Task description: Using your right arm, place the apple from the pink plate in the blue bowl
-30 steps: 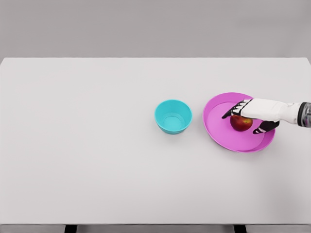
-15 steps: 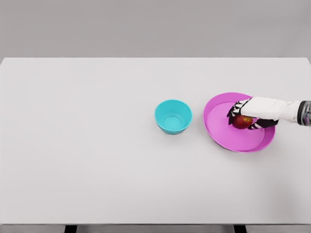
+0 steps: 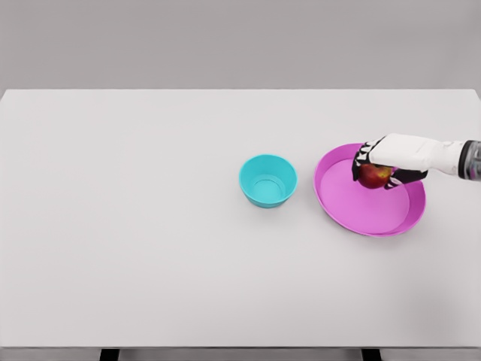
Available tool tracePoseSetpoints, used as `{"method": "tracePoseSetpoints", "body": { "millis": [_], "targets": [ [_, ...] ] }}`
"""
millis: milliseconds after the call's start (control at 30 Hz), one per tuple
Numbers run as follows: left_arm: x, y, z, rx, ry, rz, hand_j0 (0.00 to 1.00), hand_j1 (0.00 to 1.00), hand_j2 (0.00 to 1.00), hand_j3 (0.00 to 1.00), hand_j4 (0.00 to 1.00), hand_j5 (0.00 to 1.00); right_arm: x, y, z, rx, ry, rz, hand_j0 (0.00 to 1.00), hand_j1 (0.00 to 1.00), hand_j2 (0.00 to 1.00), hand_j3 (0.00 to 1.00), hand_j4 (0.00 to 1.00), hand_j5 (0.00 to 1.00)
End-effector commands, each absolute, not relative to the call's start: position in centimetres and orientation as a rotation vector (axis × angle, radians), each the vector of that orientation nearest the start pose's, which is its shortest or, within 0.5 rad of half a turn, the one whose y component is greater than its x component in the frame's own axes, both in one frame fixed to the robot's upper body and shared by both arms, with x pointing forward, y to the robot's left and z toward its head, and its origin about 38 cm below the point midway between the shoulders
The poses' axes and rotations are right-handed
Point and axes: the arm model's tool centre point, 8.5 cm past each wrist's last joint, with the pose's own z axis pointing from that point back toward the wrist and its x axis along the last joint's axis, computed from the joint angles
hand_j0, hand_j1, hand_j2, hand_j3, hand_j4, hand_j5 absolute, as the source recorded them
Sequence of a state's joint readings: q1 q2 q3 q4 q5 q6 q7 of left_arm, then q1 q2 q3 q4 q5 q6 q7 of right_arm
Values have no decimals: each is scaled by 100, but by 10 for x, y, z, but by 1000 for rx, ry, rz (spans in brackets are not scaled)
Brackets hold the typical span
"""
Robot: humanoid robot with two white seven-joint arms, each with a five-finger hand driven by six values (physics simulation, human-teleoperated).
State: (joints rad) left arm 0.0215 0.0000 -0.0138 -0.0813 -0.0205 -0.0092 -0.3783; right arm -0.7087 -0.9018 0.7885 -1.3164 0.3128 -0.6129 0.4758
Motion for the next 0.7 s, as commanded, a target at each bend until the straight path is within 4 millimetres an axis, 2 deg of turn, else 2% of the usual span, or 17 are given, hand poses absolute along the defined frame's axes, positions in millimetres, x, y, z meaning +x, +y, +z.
{"method": "tracePoseSetpoints", "body": {
  "millis": [0, 33, 433, 667],
  "targets": [
    [14, 240, -260, -292, -60, -49, 100, 100, 100, 100, 100, 100, 438, -341, 191, -336, -1287, 2049, 51, 51, 51, 51, 51, 51],
    [14, 240, -260, -292, -60, -49, 100, 100, 100, 100, 100, 100, 439, -337, 191, -330, -1295, 2050, 48, 48, 48, 48, 48, 48],
    [14, 240, -260, -292, -60, -49, 100, 100, 100, 100, 100, 100, 441, -289, 207, -297, -1428, 2104, 49, 49, 49, 49, 49, 49],
    [14, 240, -260, -292, -60, -49, 100, 100, 100, 100, 100, 100, 437, -269, 217, -283, -1491, 2139, 49, 49, 49, 49, 49, 49]
  ]
}}
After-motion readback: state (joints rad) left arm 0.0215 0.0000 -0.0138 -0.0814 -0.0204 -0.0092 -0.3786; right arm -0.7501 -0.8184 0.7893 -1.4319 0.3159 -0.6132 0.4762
